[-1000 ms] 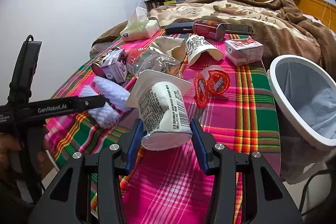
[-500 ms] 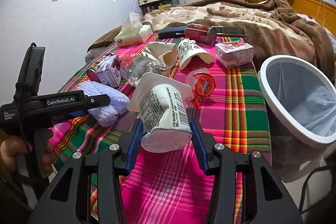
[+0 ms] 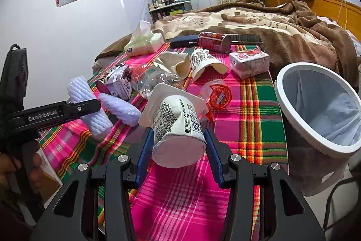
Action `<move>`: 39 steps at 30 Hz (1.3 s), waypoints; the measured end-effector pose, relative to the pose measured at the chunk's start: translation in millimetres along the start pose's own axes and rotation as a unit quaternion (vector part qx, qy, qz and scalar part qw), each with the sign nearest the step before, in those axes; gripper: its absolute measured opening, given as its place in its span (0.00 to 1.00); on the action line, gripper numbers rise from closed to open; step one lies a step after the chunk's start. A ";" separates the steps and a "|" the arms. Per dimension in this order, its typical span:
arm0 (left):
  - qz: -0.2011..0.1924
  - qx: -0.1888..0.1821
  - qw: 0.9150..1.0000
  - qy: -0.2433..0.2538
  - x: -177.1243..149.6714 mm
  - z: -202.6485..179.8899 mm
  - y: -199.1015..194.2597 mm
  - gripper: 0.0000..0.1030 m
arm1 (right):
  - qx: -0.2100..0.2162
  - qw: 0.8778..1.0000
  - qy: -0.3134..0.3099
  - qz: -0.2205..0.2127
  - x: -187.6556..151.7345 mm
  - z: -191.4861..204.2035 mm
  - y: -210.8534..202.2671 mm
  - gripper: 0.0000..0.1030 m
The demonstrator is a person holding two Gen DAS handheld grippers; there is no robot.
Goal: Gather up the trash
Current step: 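Carry the foam nets with left and yogurt cup with right over the white bin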
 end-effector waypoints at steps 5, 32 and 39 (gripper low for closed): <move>-0.010 -0.019 0.999 0.027 1.6 -15.8 -13.6 0.35 | 0.007 1.000 0.002 -0.018 4.5 2.3 -8.3 0.45; -0.036 -0.105 0.979 0.168 19.0 -157.2 -36.7 0.35 | -0.097 0.987 0.048 -0.115 44.0 -69.4 -77.6 0.45; -0.027 -0.144 0.967 0.208 24.0 -226.2 -21.7 0.35 | -0.145 0.979 0.070 -0.125 50.7 -114.3 -89.0 0.45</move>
Point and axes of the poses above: each gripper's, at about its wrist camera, not at the fingertips, and y roughly the way its jaws point, z to its left, x to its top, the point moved 5 cm from there along y, roughly the way its jaws point, and after that the axes turned 12 degrees about x, right-handed, at the moved point
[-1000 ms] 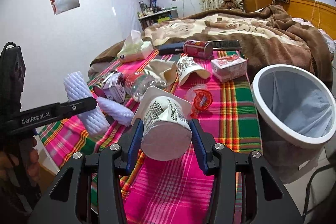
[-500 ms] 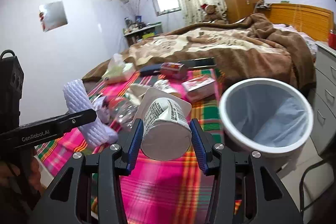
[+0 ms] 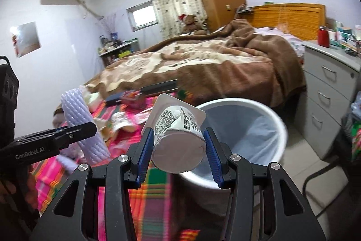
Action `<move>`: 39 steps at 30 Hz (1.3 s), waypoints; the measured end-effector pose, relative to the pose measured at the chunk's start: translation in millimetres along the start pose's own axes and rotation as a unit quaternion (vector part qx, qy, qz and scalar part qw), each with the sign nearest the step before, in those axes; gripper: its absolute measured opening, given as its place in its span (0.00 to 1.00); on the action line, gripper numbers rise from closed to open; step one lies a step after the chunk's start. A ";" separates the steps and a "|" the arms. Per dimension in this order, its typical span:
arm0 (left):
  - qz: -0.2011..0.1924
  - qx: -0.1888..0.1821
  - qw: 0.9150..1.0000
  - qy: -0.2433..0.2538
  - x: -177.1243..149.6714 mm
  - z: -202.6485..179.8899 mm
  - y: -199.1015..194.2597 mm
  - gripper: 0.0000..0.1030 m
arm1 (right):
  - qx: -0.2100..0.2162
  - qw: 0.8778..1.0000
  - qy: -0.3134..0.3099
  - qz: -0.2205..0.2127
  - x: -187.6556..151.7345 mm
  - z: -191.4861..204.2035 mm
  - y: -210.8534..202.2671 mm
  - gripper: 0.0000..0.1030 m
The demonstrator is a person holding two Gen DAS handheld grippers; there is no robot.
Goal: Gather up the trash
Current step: 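Carry the foam nets with left and yogurt cup with right over the white bin, then open the left tool dropping the foam nets while the right tool drops the yogurt cup into the bin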
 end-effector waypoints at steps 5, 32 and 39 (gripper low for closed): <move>0.020 -0.019 0.999 0.022 12.0 -29.1 35.1 0.35 | -0.029 0.999 0.011 0.005 0.6 -28.7 2.9 0.45; 0.093 -0.039 0.994 0.045 16.9 -75.9 125.4 0.60 | -0.084 0.993 0.054 0.058 -11.3 -88.4 12.3 0.64; 0.078 -0.025 0.996 0.021 8.3 -48.0 97.0 0.60 | -0.067 0.995 0.048 0.051 -9.6 -69.9 4.9 0.64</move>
Point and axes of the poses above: each gripper's, at about its wrist camera, not at the fingertips, and y roughly the way its jaws point, z to its left, x to its top, the point moved 5 cm from there along y, roughly the way its jaws point, and after that the axes turned 12 degrees about x, right-handed, at the moved point
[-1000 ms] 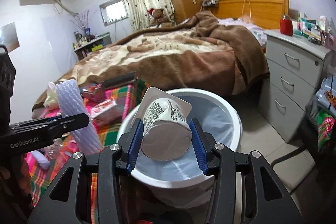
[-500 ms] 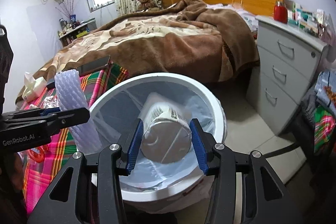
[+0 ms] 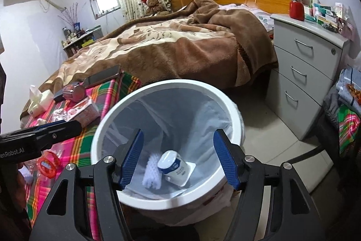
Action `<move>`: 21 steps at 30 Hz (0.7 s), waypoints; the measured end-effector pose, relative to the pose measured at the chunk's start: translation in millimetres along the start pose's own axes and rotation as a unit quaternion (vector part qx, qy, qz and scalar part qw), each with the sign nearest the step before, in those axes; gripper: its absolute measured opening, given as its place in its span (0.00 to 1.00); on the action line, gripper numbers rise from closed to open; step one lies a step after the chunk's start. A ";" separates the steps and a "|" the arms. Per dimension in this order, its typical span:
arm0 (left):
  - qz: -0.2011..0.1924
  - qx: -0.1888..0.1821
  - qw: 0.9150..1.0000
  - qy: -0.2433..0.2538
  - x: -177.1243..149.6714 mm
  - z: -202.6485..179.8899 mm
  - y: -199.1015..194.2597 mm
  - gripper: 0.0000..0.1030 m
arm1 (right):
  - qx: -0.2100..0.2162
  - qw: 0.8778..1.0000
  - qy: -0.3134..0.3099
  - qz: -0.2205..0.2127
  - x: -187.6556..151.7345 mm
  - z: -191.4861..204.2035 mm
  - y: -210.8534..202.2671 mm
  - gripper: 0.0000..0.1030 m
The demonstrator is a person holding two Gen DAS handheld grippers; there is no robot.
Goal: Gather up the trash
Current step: 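Open the left tool dropping the foam nets while the right tool drops the yogurt cup into the bin, then move both open tools back over the trash on the cloth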
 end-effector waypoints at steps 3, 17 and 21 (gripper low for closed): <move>-0.008 0.009 1.000 -0.014 -8.4 15.4 -14.2 0.60 | 0.012 1.000 -0.012 -0.003 -1.5 15.3 -1.6 0.64; -0.042 0.079 0.993 -0.079 -58.8 102.6 -85.0 0.60 | 0.080 0.994 -0.075 0.016 -19.4 87.0 7.7 0.64; -0.048 0.105 0.988 -0.108 -74.8 133.0 -100.2 0.61 | 0.101 0.991 -0.088 0.026 -27.0 104.8 13.7 0.64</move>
Point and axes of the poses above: each gripper's, at about its wrist camera, not at the fingertips, and y roughly the way its jaws point, z to its left, x to its top, the point moved 5 cm from there along y, roughly the way its jaws point, and after that the axes turned 12 degrees about x, right-handed, at the moved point
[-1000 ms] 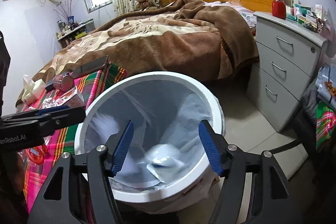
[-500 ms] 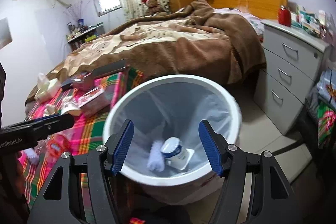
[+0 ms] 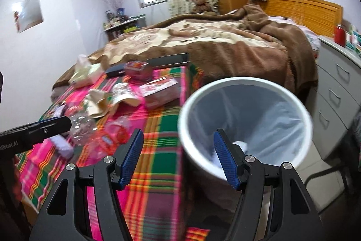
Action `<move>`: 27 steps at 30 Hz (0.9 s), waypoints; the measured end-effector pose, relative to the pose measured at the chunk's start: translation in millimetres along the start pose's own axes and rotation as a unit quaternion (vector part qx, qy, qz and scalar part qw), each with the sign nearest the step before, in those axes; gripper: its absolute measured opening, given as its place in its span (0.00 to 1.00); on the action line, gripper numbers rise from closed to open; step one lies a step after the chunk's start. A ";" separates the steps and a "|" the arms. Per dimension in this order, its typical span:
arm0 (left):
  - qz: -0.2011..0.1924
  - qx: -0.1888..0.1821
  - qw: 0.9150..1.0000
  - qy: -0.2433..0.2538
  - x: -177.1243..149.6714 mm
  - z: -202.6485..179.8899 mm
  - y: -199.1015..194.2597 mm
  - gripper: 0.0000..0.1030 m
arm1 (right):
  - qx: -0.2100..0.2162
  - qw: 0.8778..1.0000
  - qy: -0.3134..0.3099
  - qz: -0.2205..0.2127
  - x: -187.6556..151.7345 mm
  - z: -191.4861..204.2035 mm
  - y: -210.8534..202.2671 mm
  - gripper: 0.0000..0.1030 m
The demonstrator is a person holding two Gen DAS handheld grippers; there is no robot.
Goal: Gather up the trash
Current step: 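Move both open tools back over the trash on the cloth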
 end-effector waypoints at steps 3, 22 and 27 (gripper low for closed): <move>-0.001 0.021 0.999 -0.024 -4.9 28.6 -4.4 0.62 | 0.015 1.000 -0.001 0.010 -3.5 11.7 9.3 0.64; 0.046 0.068 0.988 -0.132 -38.9 135.2 20.2 0.64 | 0.073 0.994 -0.023 0.074 -27.8 71.8 51.8 0.64; 0.060 0.053 0.985 -0.156 -36.1 139.9 36.4 0.64 | 0.069 0.994 -0.035 0.078 -27.4 77.8 57.9 0.64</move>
Point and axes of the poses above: each gripper's, at about its wrist camera, not at the fingertips, and y roughly the way its jaws point, z to its left, x to its top, the point moved 5 cm from there along y, roughly the way its jaws point, and after that the axes turned 12 degrees about x, right-handed, at the moved point
